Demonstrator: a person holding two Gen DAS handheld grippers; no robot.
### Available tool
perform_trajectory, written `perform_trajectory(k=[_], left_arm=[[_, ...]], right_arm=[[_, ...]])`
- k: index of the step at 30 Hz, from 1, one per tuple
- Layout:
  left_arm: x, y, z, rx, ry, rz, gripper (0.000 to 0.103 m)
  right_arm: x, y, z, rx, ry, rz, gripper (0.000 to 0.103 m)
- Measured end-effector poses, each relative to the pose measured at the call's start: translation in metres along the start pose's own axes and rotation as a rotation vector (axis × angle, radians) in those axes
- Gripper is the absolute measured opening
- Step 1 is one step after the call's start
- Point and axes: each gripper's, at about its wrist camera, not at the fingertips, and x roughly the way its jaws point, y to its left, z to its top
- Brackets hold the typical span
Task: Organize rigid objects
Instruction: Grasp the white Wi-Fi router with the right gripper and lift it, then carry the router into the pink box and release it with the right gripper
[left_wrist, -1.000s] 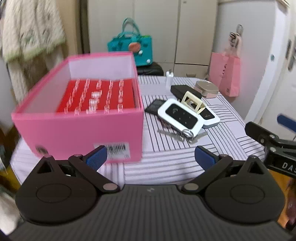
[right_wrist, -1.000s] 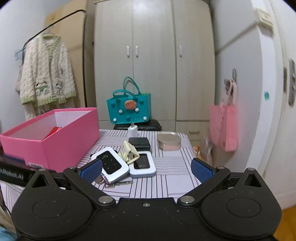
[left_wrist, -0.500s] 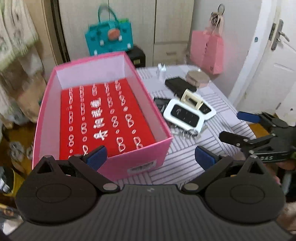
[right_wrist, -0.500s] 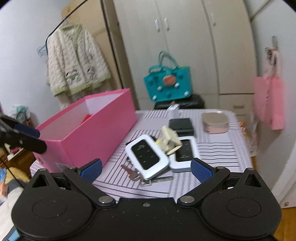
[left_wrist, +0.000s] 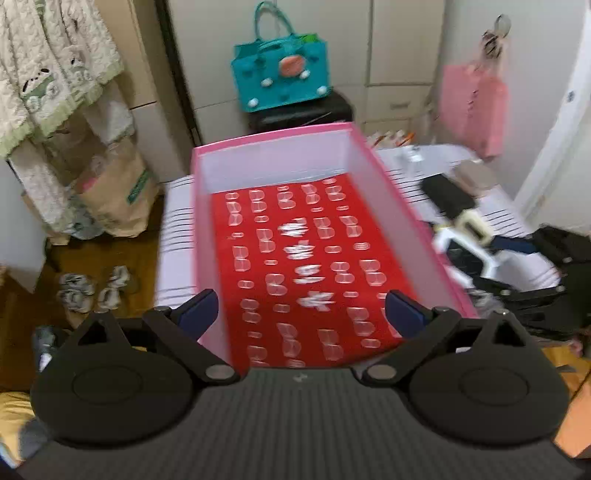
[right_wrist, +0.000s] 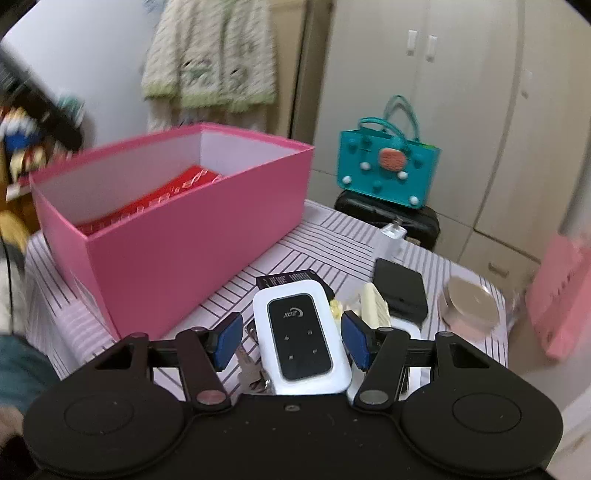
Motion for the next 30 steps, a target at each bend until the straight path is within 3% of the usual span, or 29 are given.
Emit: perform_trajectory(k=[6,9,11,17,19,30], left_arm=[[0.026,0.035,0.015,0.007,0.029,0.122,0.094],[0.042,0.049,0.014,0.01,0.059,0.153,0.086],[0.054,0.057,0.013,0.008,0.096,0.146,0.07],[0.082,0.066,0.005,0.032,0.164,0.173,0.043],[0.084,0.071,0.004,0.019,0.182,0.121,0.032],[0.084,0.061,0.012,0.041,0.162,0.09,0.01]], right_arm=[[0.026,0.008,0.009,-0.127,0.121,-0.001,0.065],[0.038,0.006,0.011,-0.128,0.162,-0.026,0.068],[0.042,0.004,0.012,-0.136,0.169,-0.034,0.07],[0.05,0.007,0.017,-0.152,0.193,-0.03,0.065],[0.049,0.003,0.02,-0.128,0.194,-0.027,0.065],[0.047,-0.017,0.036,0.026,0.105,0.012,0.065]])
